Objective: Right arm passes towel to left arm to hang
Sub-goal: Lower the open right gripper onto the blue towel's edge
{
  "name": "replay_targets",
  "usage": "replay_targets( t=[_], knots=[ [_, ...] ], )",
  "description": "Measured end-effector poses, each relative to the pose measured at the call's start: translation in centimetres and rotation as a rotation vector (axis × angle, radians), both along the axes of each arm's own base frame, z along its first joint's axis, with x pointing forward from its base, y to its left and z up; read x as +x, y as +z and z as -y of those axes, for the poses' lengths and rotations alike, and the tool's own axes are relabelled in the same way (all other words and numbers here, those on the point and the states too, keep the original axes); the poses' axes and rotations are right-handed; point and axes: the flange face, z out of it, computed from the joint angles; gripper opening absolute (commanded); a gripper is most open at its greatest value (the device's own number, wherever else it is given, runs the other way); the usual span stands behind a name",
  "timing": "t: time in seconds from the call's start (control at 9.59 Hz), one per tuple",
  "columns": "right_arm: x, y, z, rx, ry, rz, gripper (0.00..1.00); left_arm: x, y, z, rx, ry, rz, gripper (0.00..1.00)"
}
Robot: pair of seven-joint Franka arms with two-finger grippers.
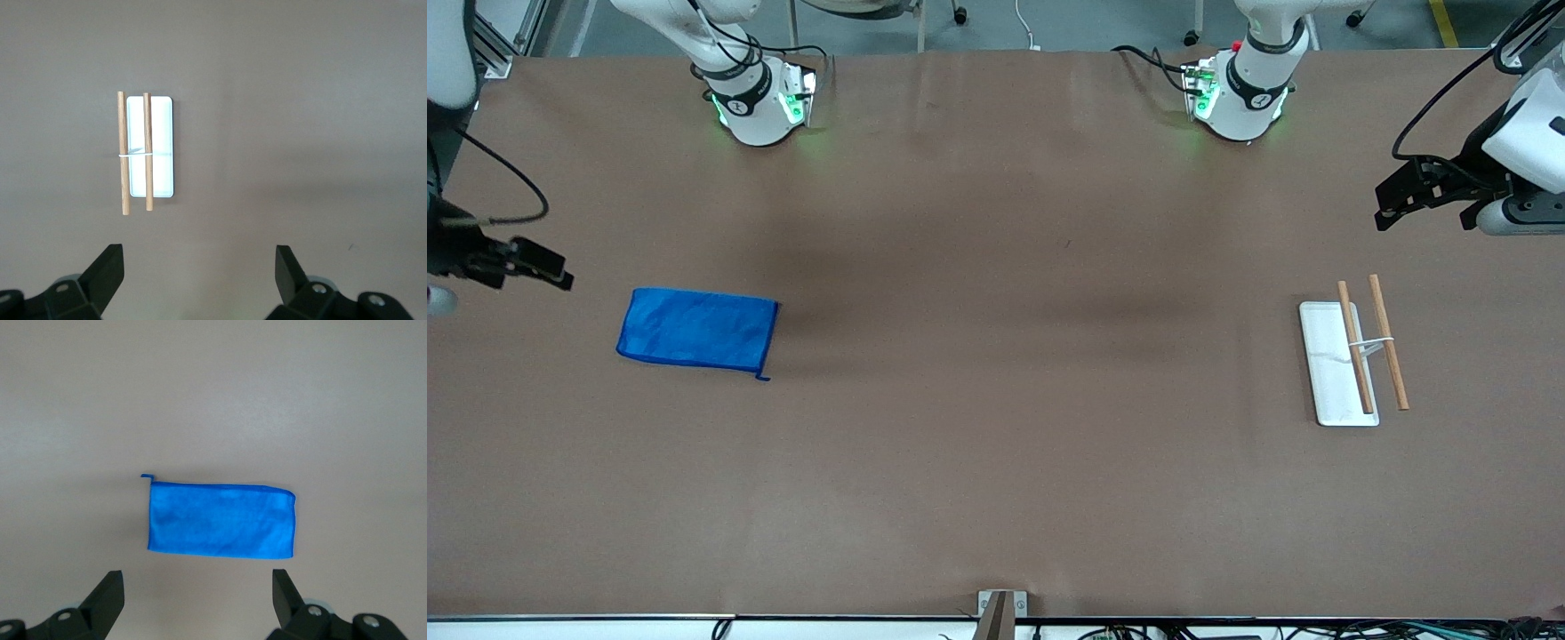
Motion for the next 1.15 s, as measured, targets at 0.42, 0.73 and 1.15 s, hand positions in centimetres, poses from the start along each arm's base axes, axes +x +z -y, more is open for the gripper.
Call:
replay_targets(
  t=[0.42,0.73,1.15],
  knots=[
    [-2.4,-15.7,5.0,0.008,-0.068,-0.076,0.99,0.2,-0.4,0.0,0.000,0.000,-0.009,1.00],
    [-3.7,-25.3,9.9,0.023,-0.071,-0.126,0.99,0.3,-0.5,-1.5,0.000,0.023,-0.010,1.00],
    [-4.5,-33.0,11.2,0.036,-0.064,-0.169,0.98,0.6,-0.9,-1.8,-0.001,0.028,-0.017,1.00]
  ],
)
